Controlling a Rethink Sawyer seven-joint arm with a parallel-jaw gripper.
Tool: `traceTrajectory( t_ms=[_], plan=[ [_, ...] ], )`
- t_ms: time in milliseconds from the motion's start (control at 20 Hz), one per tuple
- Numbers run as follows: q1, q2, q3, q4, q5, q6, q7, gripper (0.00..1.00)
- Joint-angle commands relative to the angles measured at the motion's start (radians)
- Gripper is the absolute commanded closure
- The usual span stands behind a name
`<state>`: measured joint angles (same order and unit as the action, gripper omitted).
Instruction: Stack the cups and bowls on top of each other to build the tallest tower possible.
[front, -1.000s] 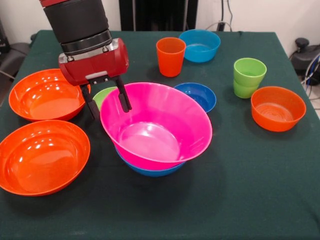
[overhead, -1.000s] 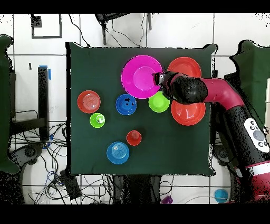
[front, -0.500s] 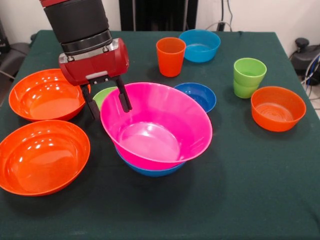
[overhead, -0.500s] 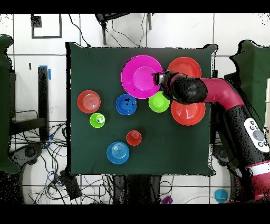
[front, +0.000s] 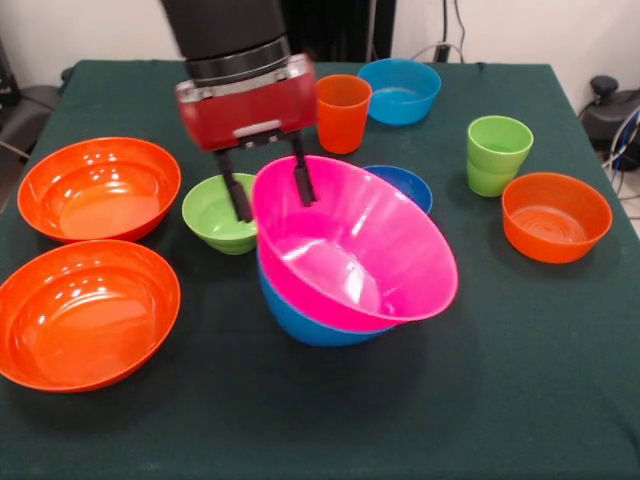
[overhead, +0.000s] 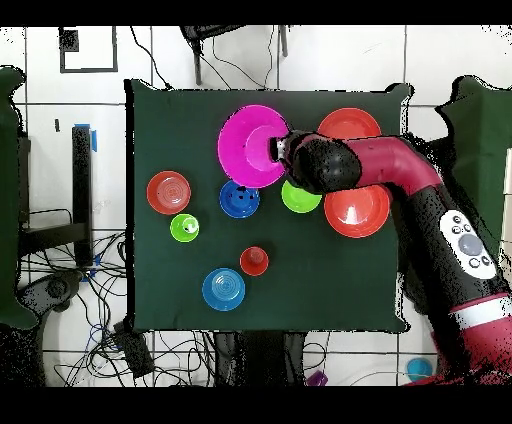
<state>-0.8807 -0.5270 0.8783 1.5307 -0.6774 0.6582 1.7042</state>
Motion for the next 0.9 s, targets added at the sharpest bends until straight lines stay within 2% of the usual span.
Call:
traceTrajectory(
  t_ms=[50,300,450,900],
  plan=[
    [0.152,-0.106,-0.122,0.136,-0.035,-0.023,0.17,0.0],
    [0.221,-0.162,-0.165,0.129,0.004,-0.015,0.209,0.0],
    [0.247,-0.159,-0.188,0.106,0.02,-0.006,0.201,0.0],
    [0.231,-0.144,-0.205,0.089,0.054,-0.004,0.109,0.0]
  ],
)
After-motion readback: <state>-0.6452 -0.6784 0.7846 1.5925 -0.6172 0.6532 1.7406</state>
